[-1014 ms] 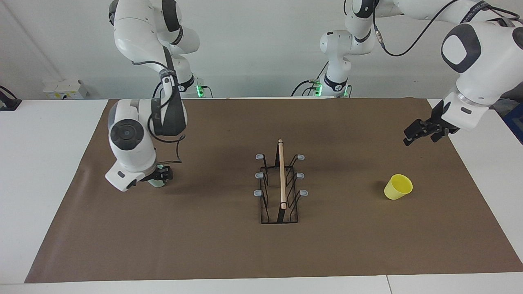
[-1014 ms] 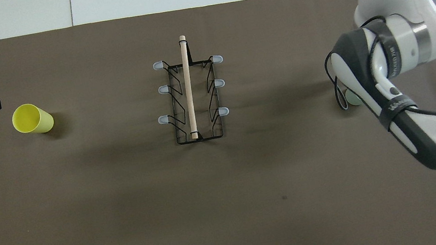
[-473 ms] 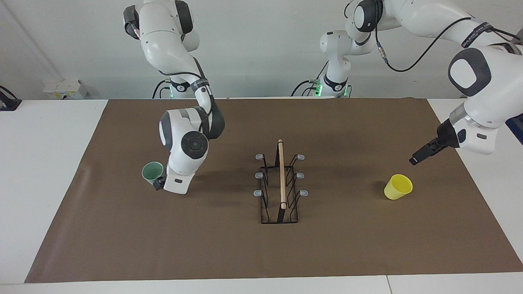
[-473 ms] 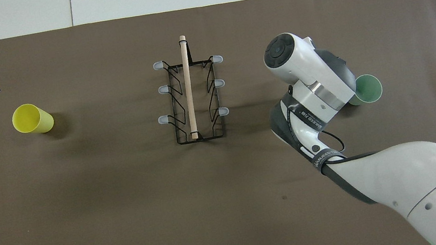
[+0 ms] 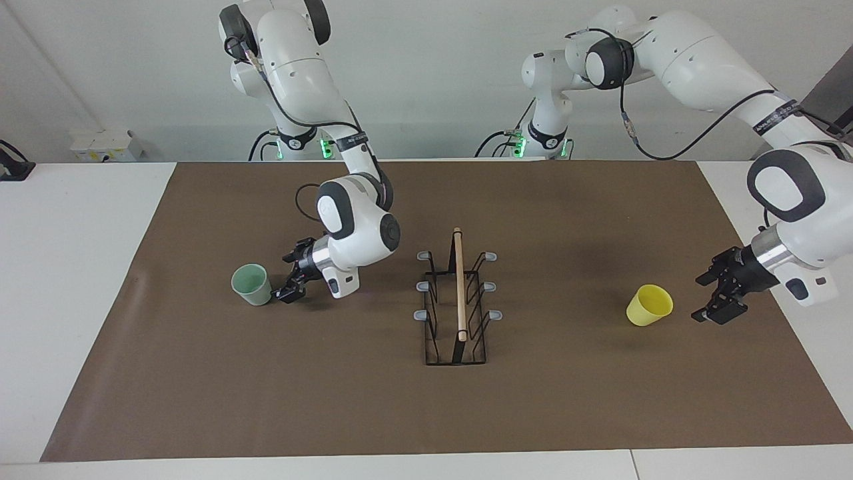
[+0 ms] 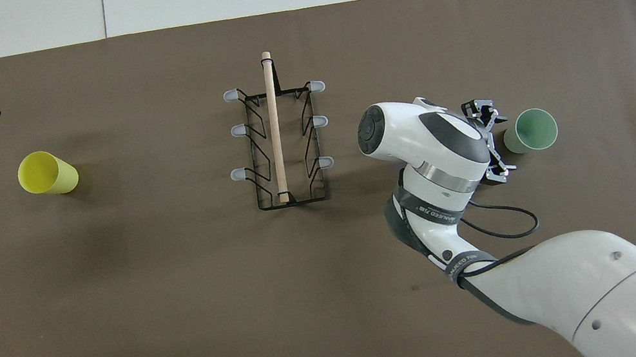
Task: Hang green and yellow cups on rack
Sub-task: 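Reach the right gripper to the green cup while the left gripper opens, then grasp the green cup with the right gripper while the left gripper grasps the yellow cup, then lift both cups and carry them toward the wire rack with both grippers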
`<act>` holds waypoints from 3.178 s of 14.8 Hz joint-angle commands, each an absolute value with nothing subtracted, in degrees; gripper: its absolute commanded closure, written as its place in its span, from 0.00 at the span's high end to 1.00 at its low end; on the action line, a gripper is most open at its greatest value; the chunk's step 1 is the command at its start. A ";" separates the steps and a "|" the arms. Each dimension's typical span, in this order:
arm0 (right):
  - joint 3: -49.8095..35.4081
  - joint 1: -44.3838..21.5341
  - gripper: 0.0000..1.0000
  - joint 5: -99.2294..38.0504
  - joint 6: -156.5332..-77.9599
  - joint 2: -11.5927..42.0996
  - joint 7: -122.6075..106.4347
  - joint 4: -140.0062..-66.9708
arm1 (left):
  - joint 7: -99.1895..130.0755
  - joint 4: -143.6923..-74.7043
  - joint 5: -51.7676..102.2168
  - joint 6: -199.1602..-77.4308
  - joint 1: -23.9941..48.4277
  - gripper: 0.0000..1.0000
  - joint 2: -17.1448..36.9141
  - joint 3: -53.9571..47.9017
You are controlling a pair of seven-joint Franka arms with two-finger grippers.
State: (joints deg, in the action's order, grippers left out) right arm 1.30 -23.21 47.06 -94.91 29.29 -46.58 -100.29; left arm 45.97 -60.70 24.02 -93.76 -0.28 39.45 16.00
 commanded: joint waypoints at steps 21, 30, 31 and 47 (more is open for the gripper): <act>0.79 -23.03 1.00 62.84 -95.62 31.73 -37.97 -107.14 | 58.54 -91.30 45.60 -109.51 -2.20 1.00 32.62 17.40; 0.88 -21.36 0.63 66.88 -97.11 31.55 -36.39 -108.98 | 55.63 -104.67 61.33 -120.05 -0.18 1.00 28.57 16.52; 0.79 -21.18 0.20 66.88 -97.29 31.55 -36.21 -108.98 | 55.29 -105.55 62.57 -120.93 0.52 1.00 28.30 16.52; -1.67 -19.00 0.00 40.90 -87.01 24.80 -39.11 -86.75 | 54.40 -102.66 63.12 -127.62 2.46 0.00 21.72 14.85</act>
